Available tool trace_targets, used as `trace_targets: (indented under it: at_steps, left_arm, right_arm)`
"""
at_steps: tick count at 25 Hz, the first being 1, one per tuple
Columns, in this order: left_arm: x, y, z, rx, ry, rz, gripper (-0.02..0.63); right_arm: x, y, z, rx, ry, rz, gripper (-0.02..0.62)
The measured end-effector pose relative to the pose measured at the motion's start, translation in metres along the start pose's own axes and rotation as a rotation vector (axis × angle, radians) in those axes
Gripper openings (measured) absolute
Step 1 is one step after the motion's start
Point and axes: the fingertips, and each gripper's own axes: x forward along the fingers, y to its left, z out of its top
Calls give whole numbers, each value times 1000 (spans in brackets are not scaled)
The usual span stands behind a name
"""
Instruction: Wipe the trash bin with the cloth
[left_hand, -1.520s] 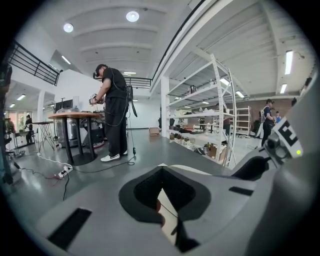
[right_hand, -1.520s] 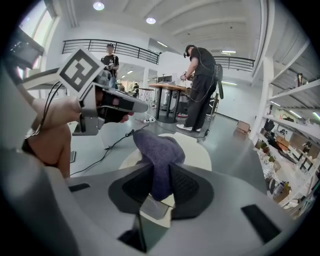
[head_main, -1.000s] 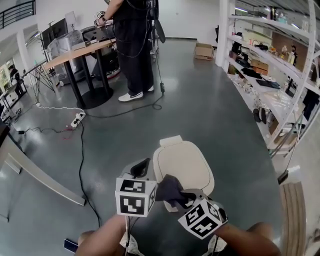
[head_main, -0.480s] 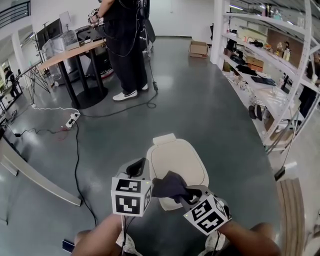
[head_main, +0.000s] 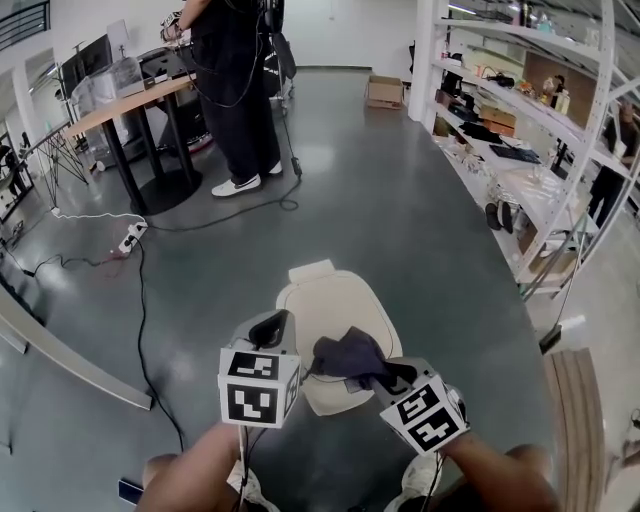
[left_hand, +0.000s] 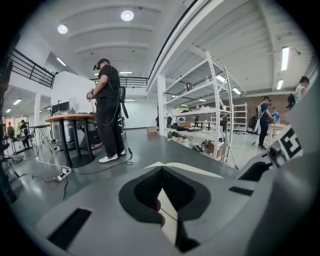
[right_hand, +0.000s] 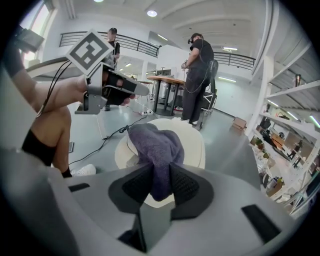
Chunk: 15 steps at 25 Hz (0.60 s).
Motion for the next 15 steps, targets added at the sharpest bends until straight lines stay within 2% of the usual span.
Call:
trace_targets:
  at_steps: [6,15]
  left_arm:
    - [8,-13,1,9,-1,-18,0]
    - [11,-22,6,-2,-10,-27,0]
  right_arm:
    - [-3,-33,-22,29,7,-65,91]
    - [-7,-46,-36,54,24,-100,91]
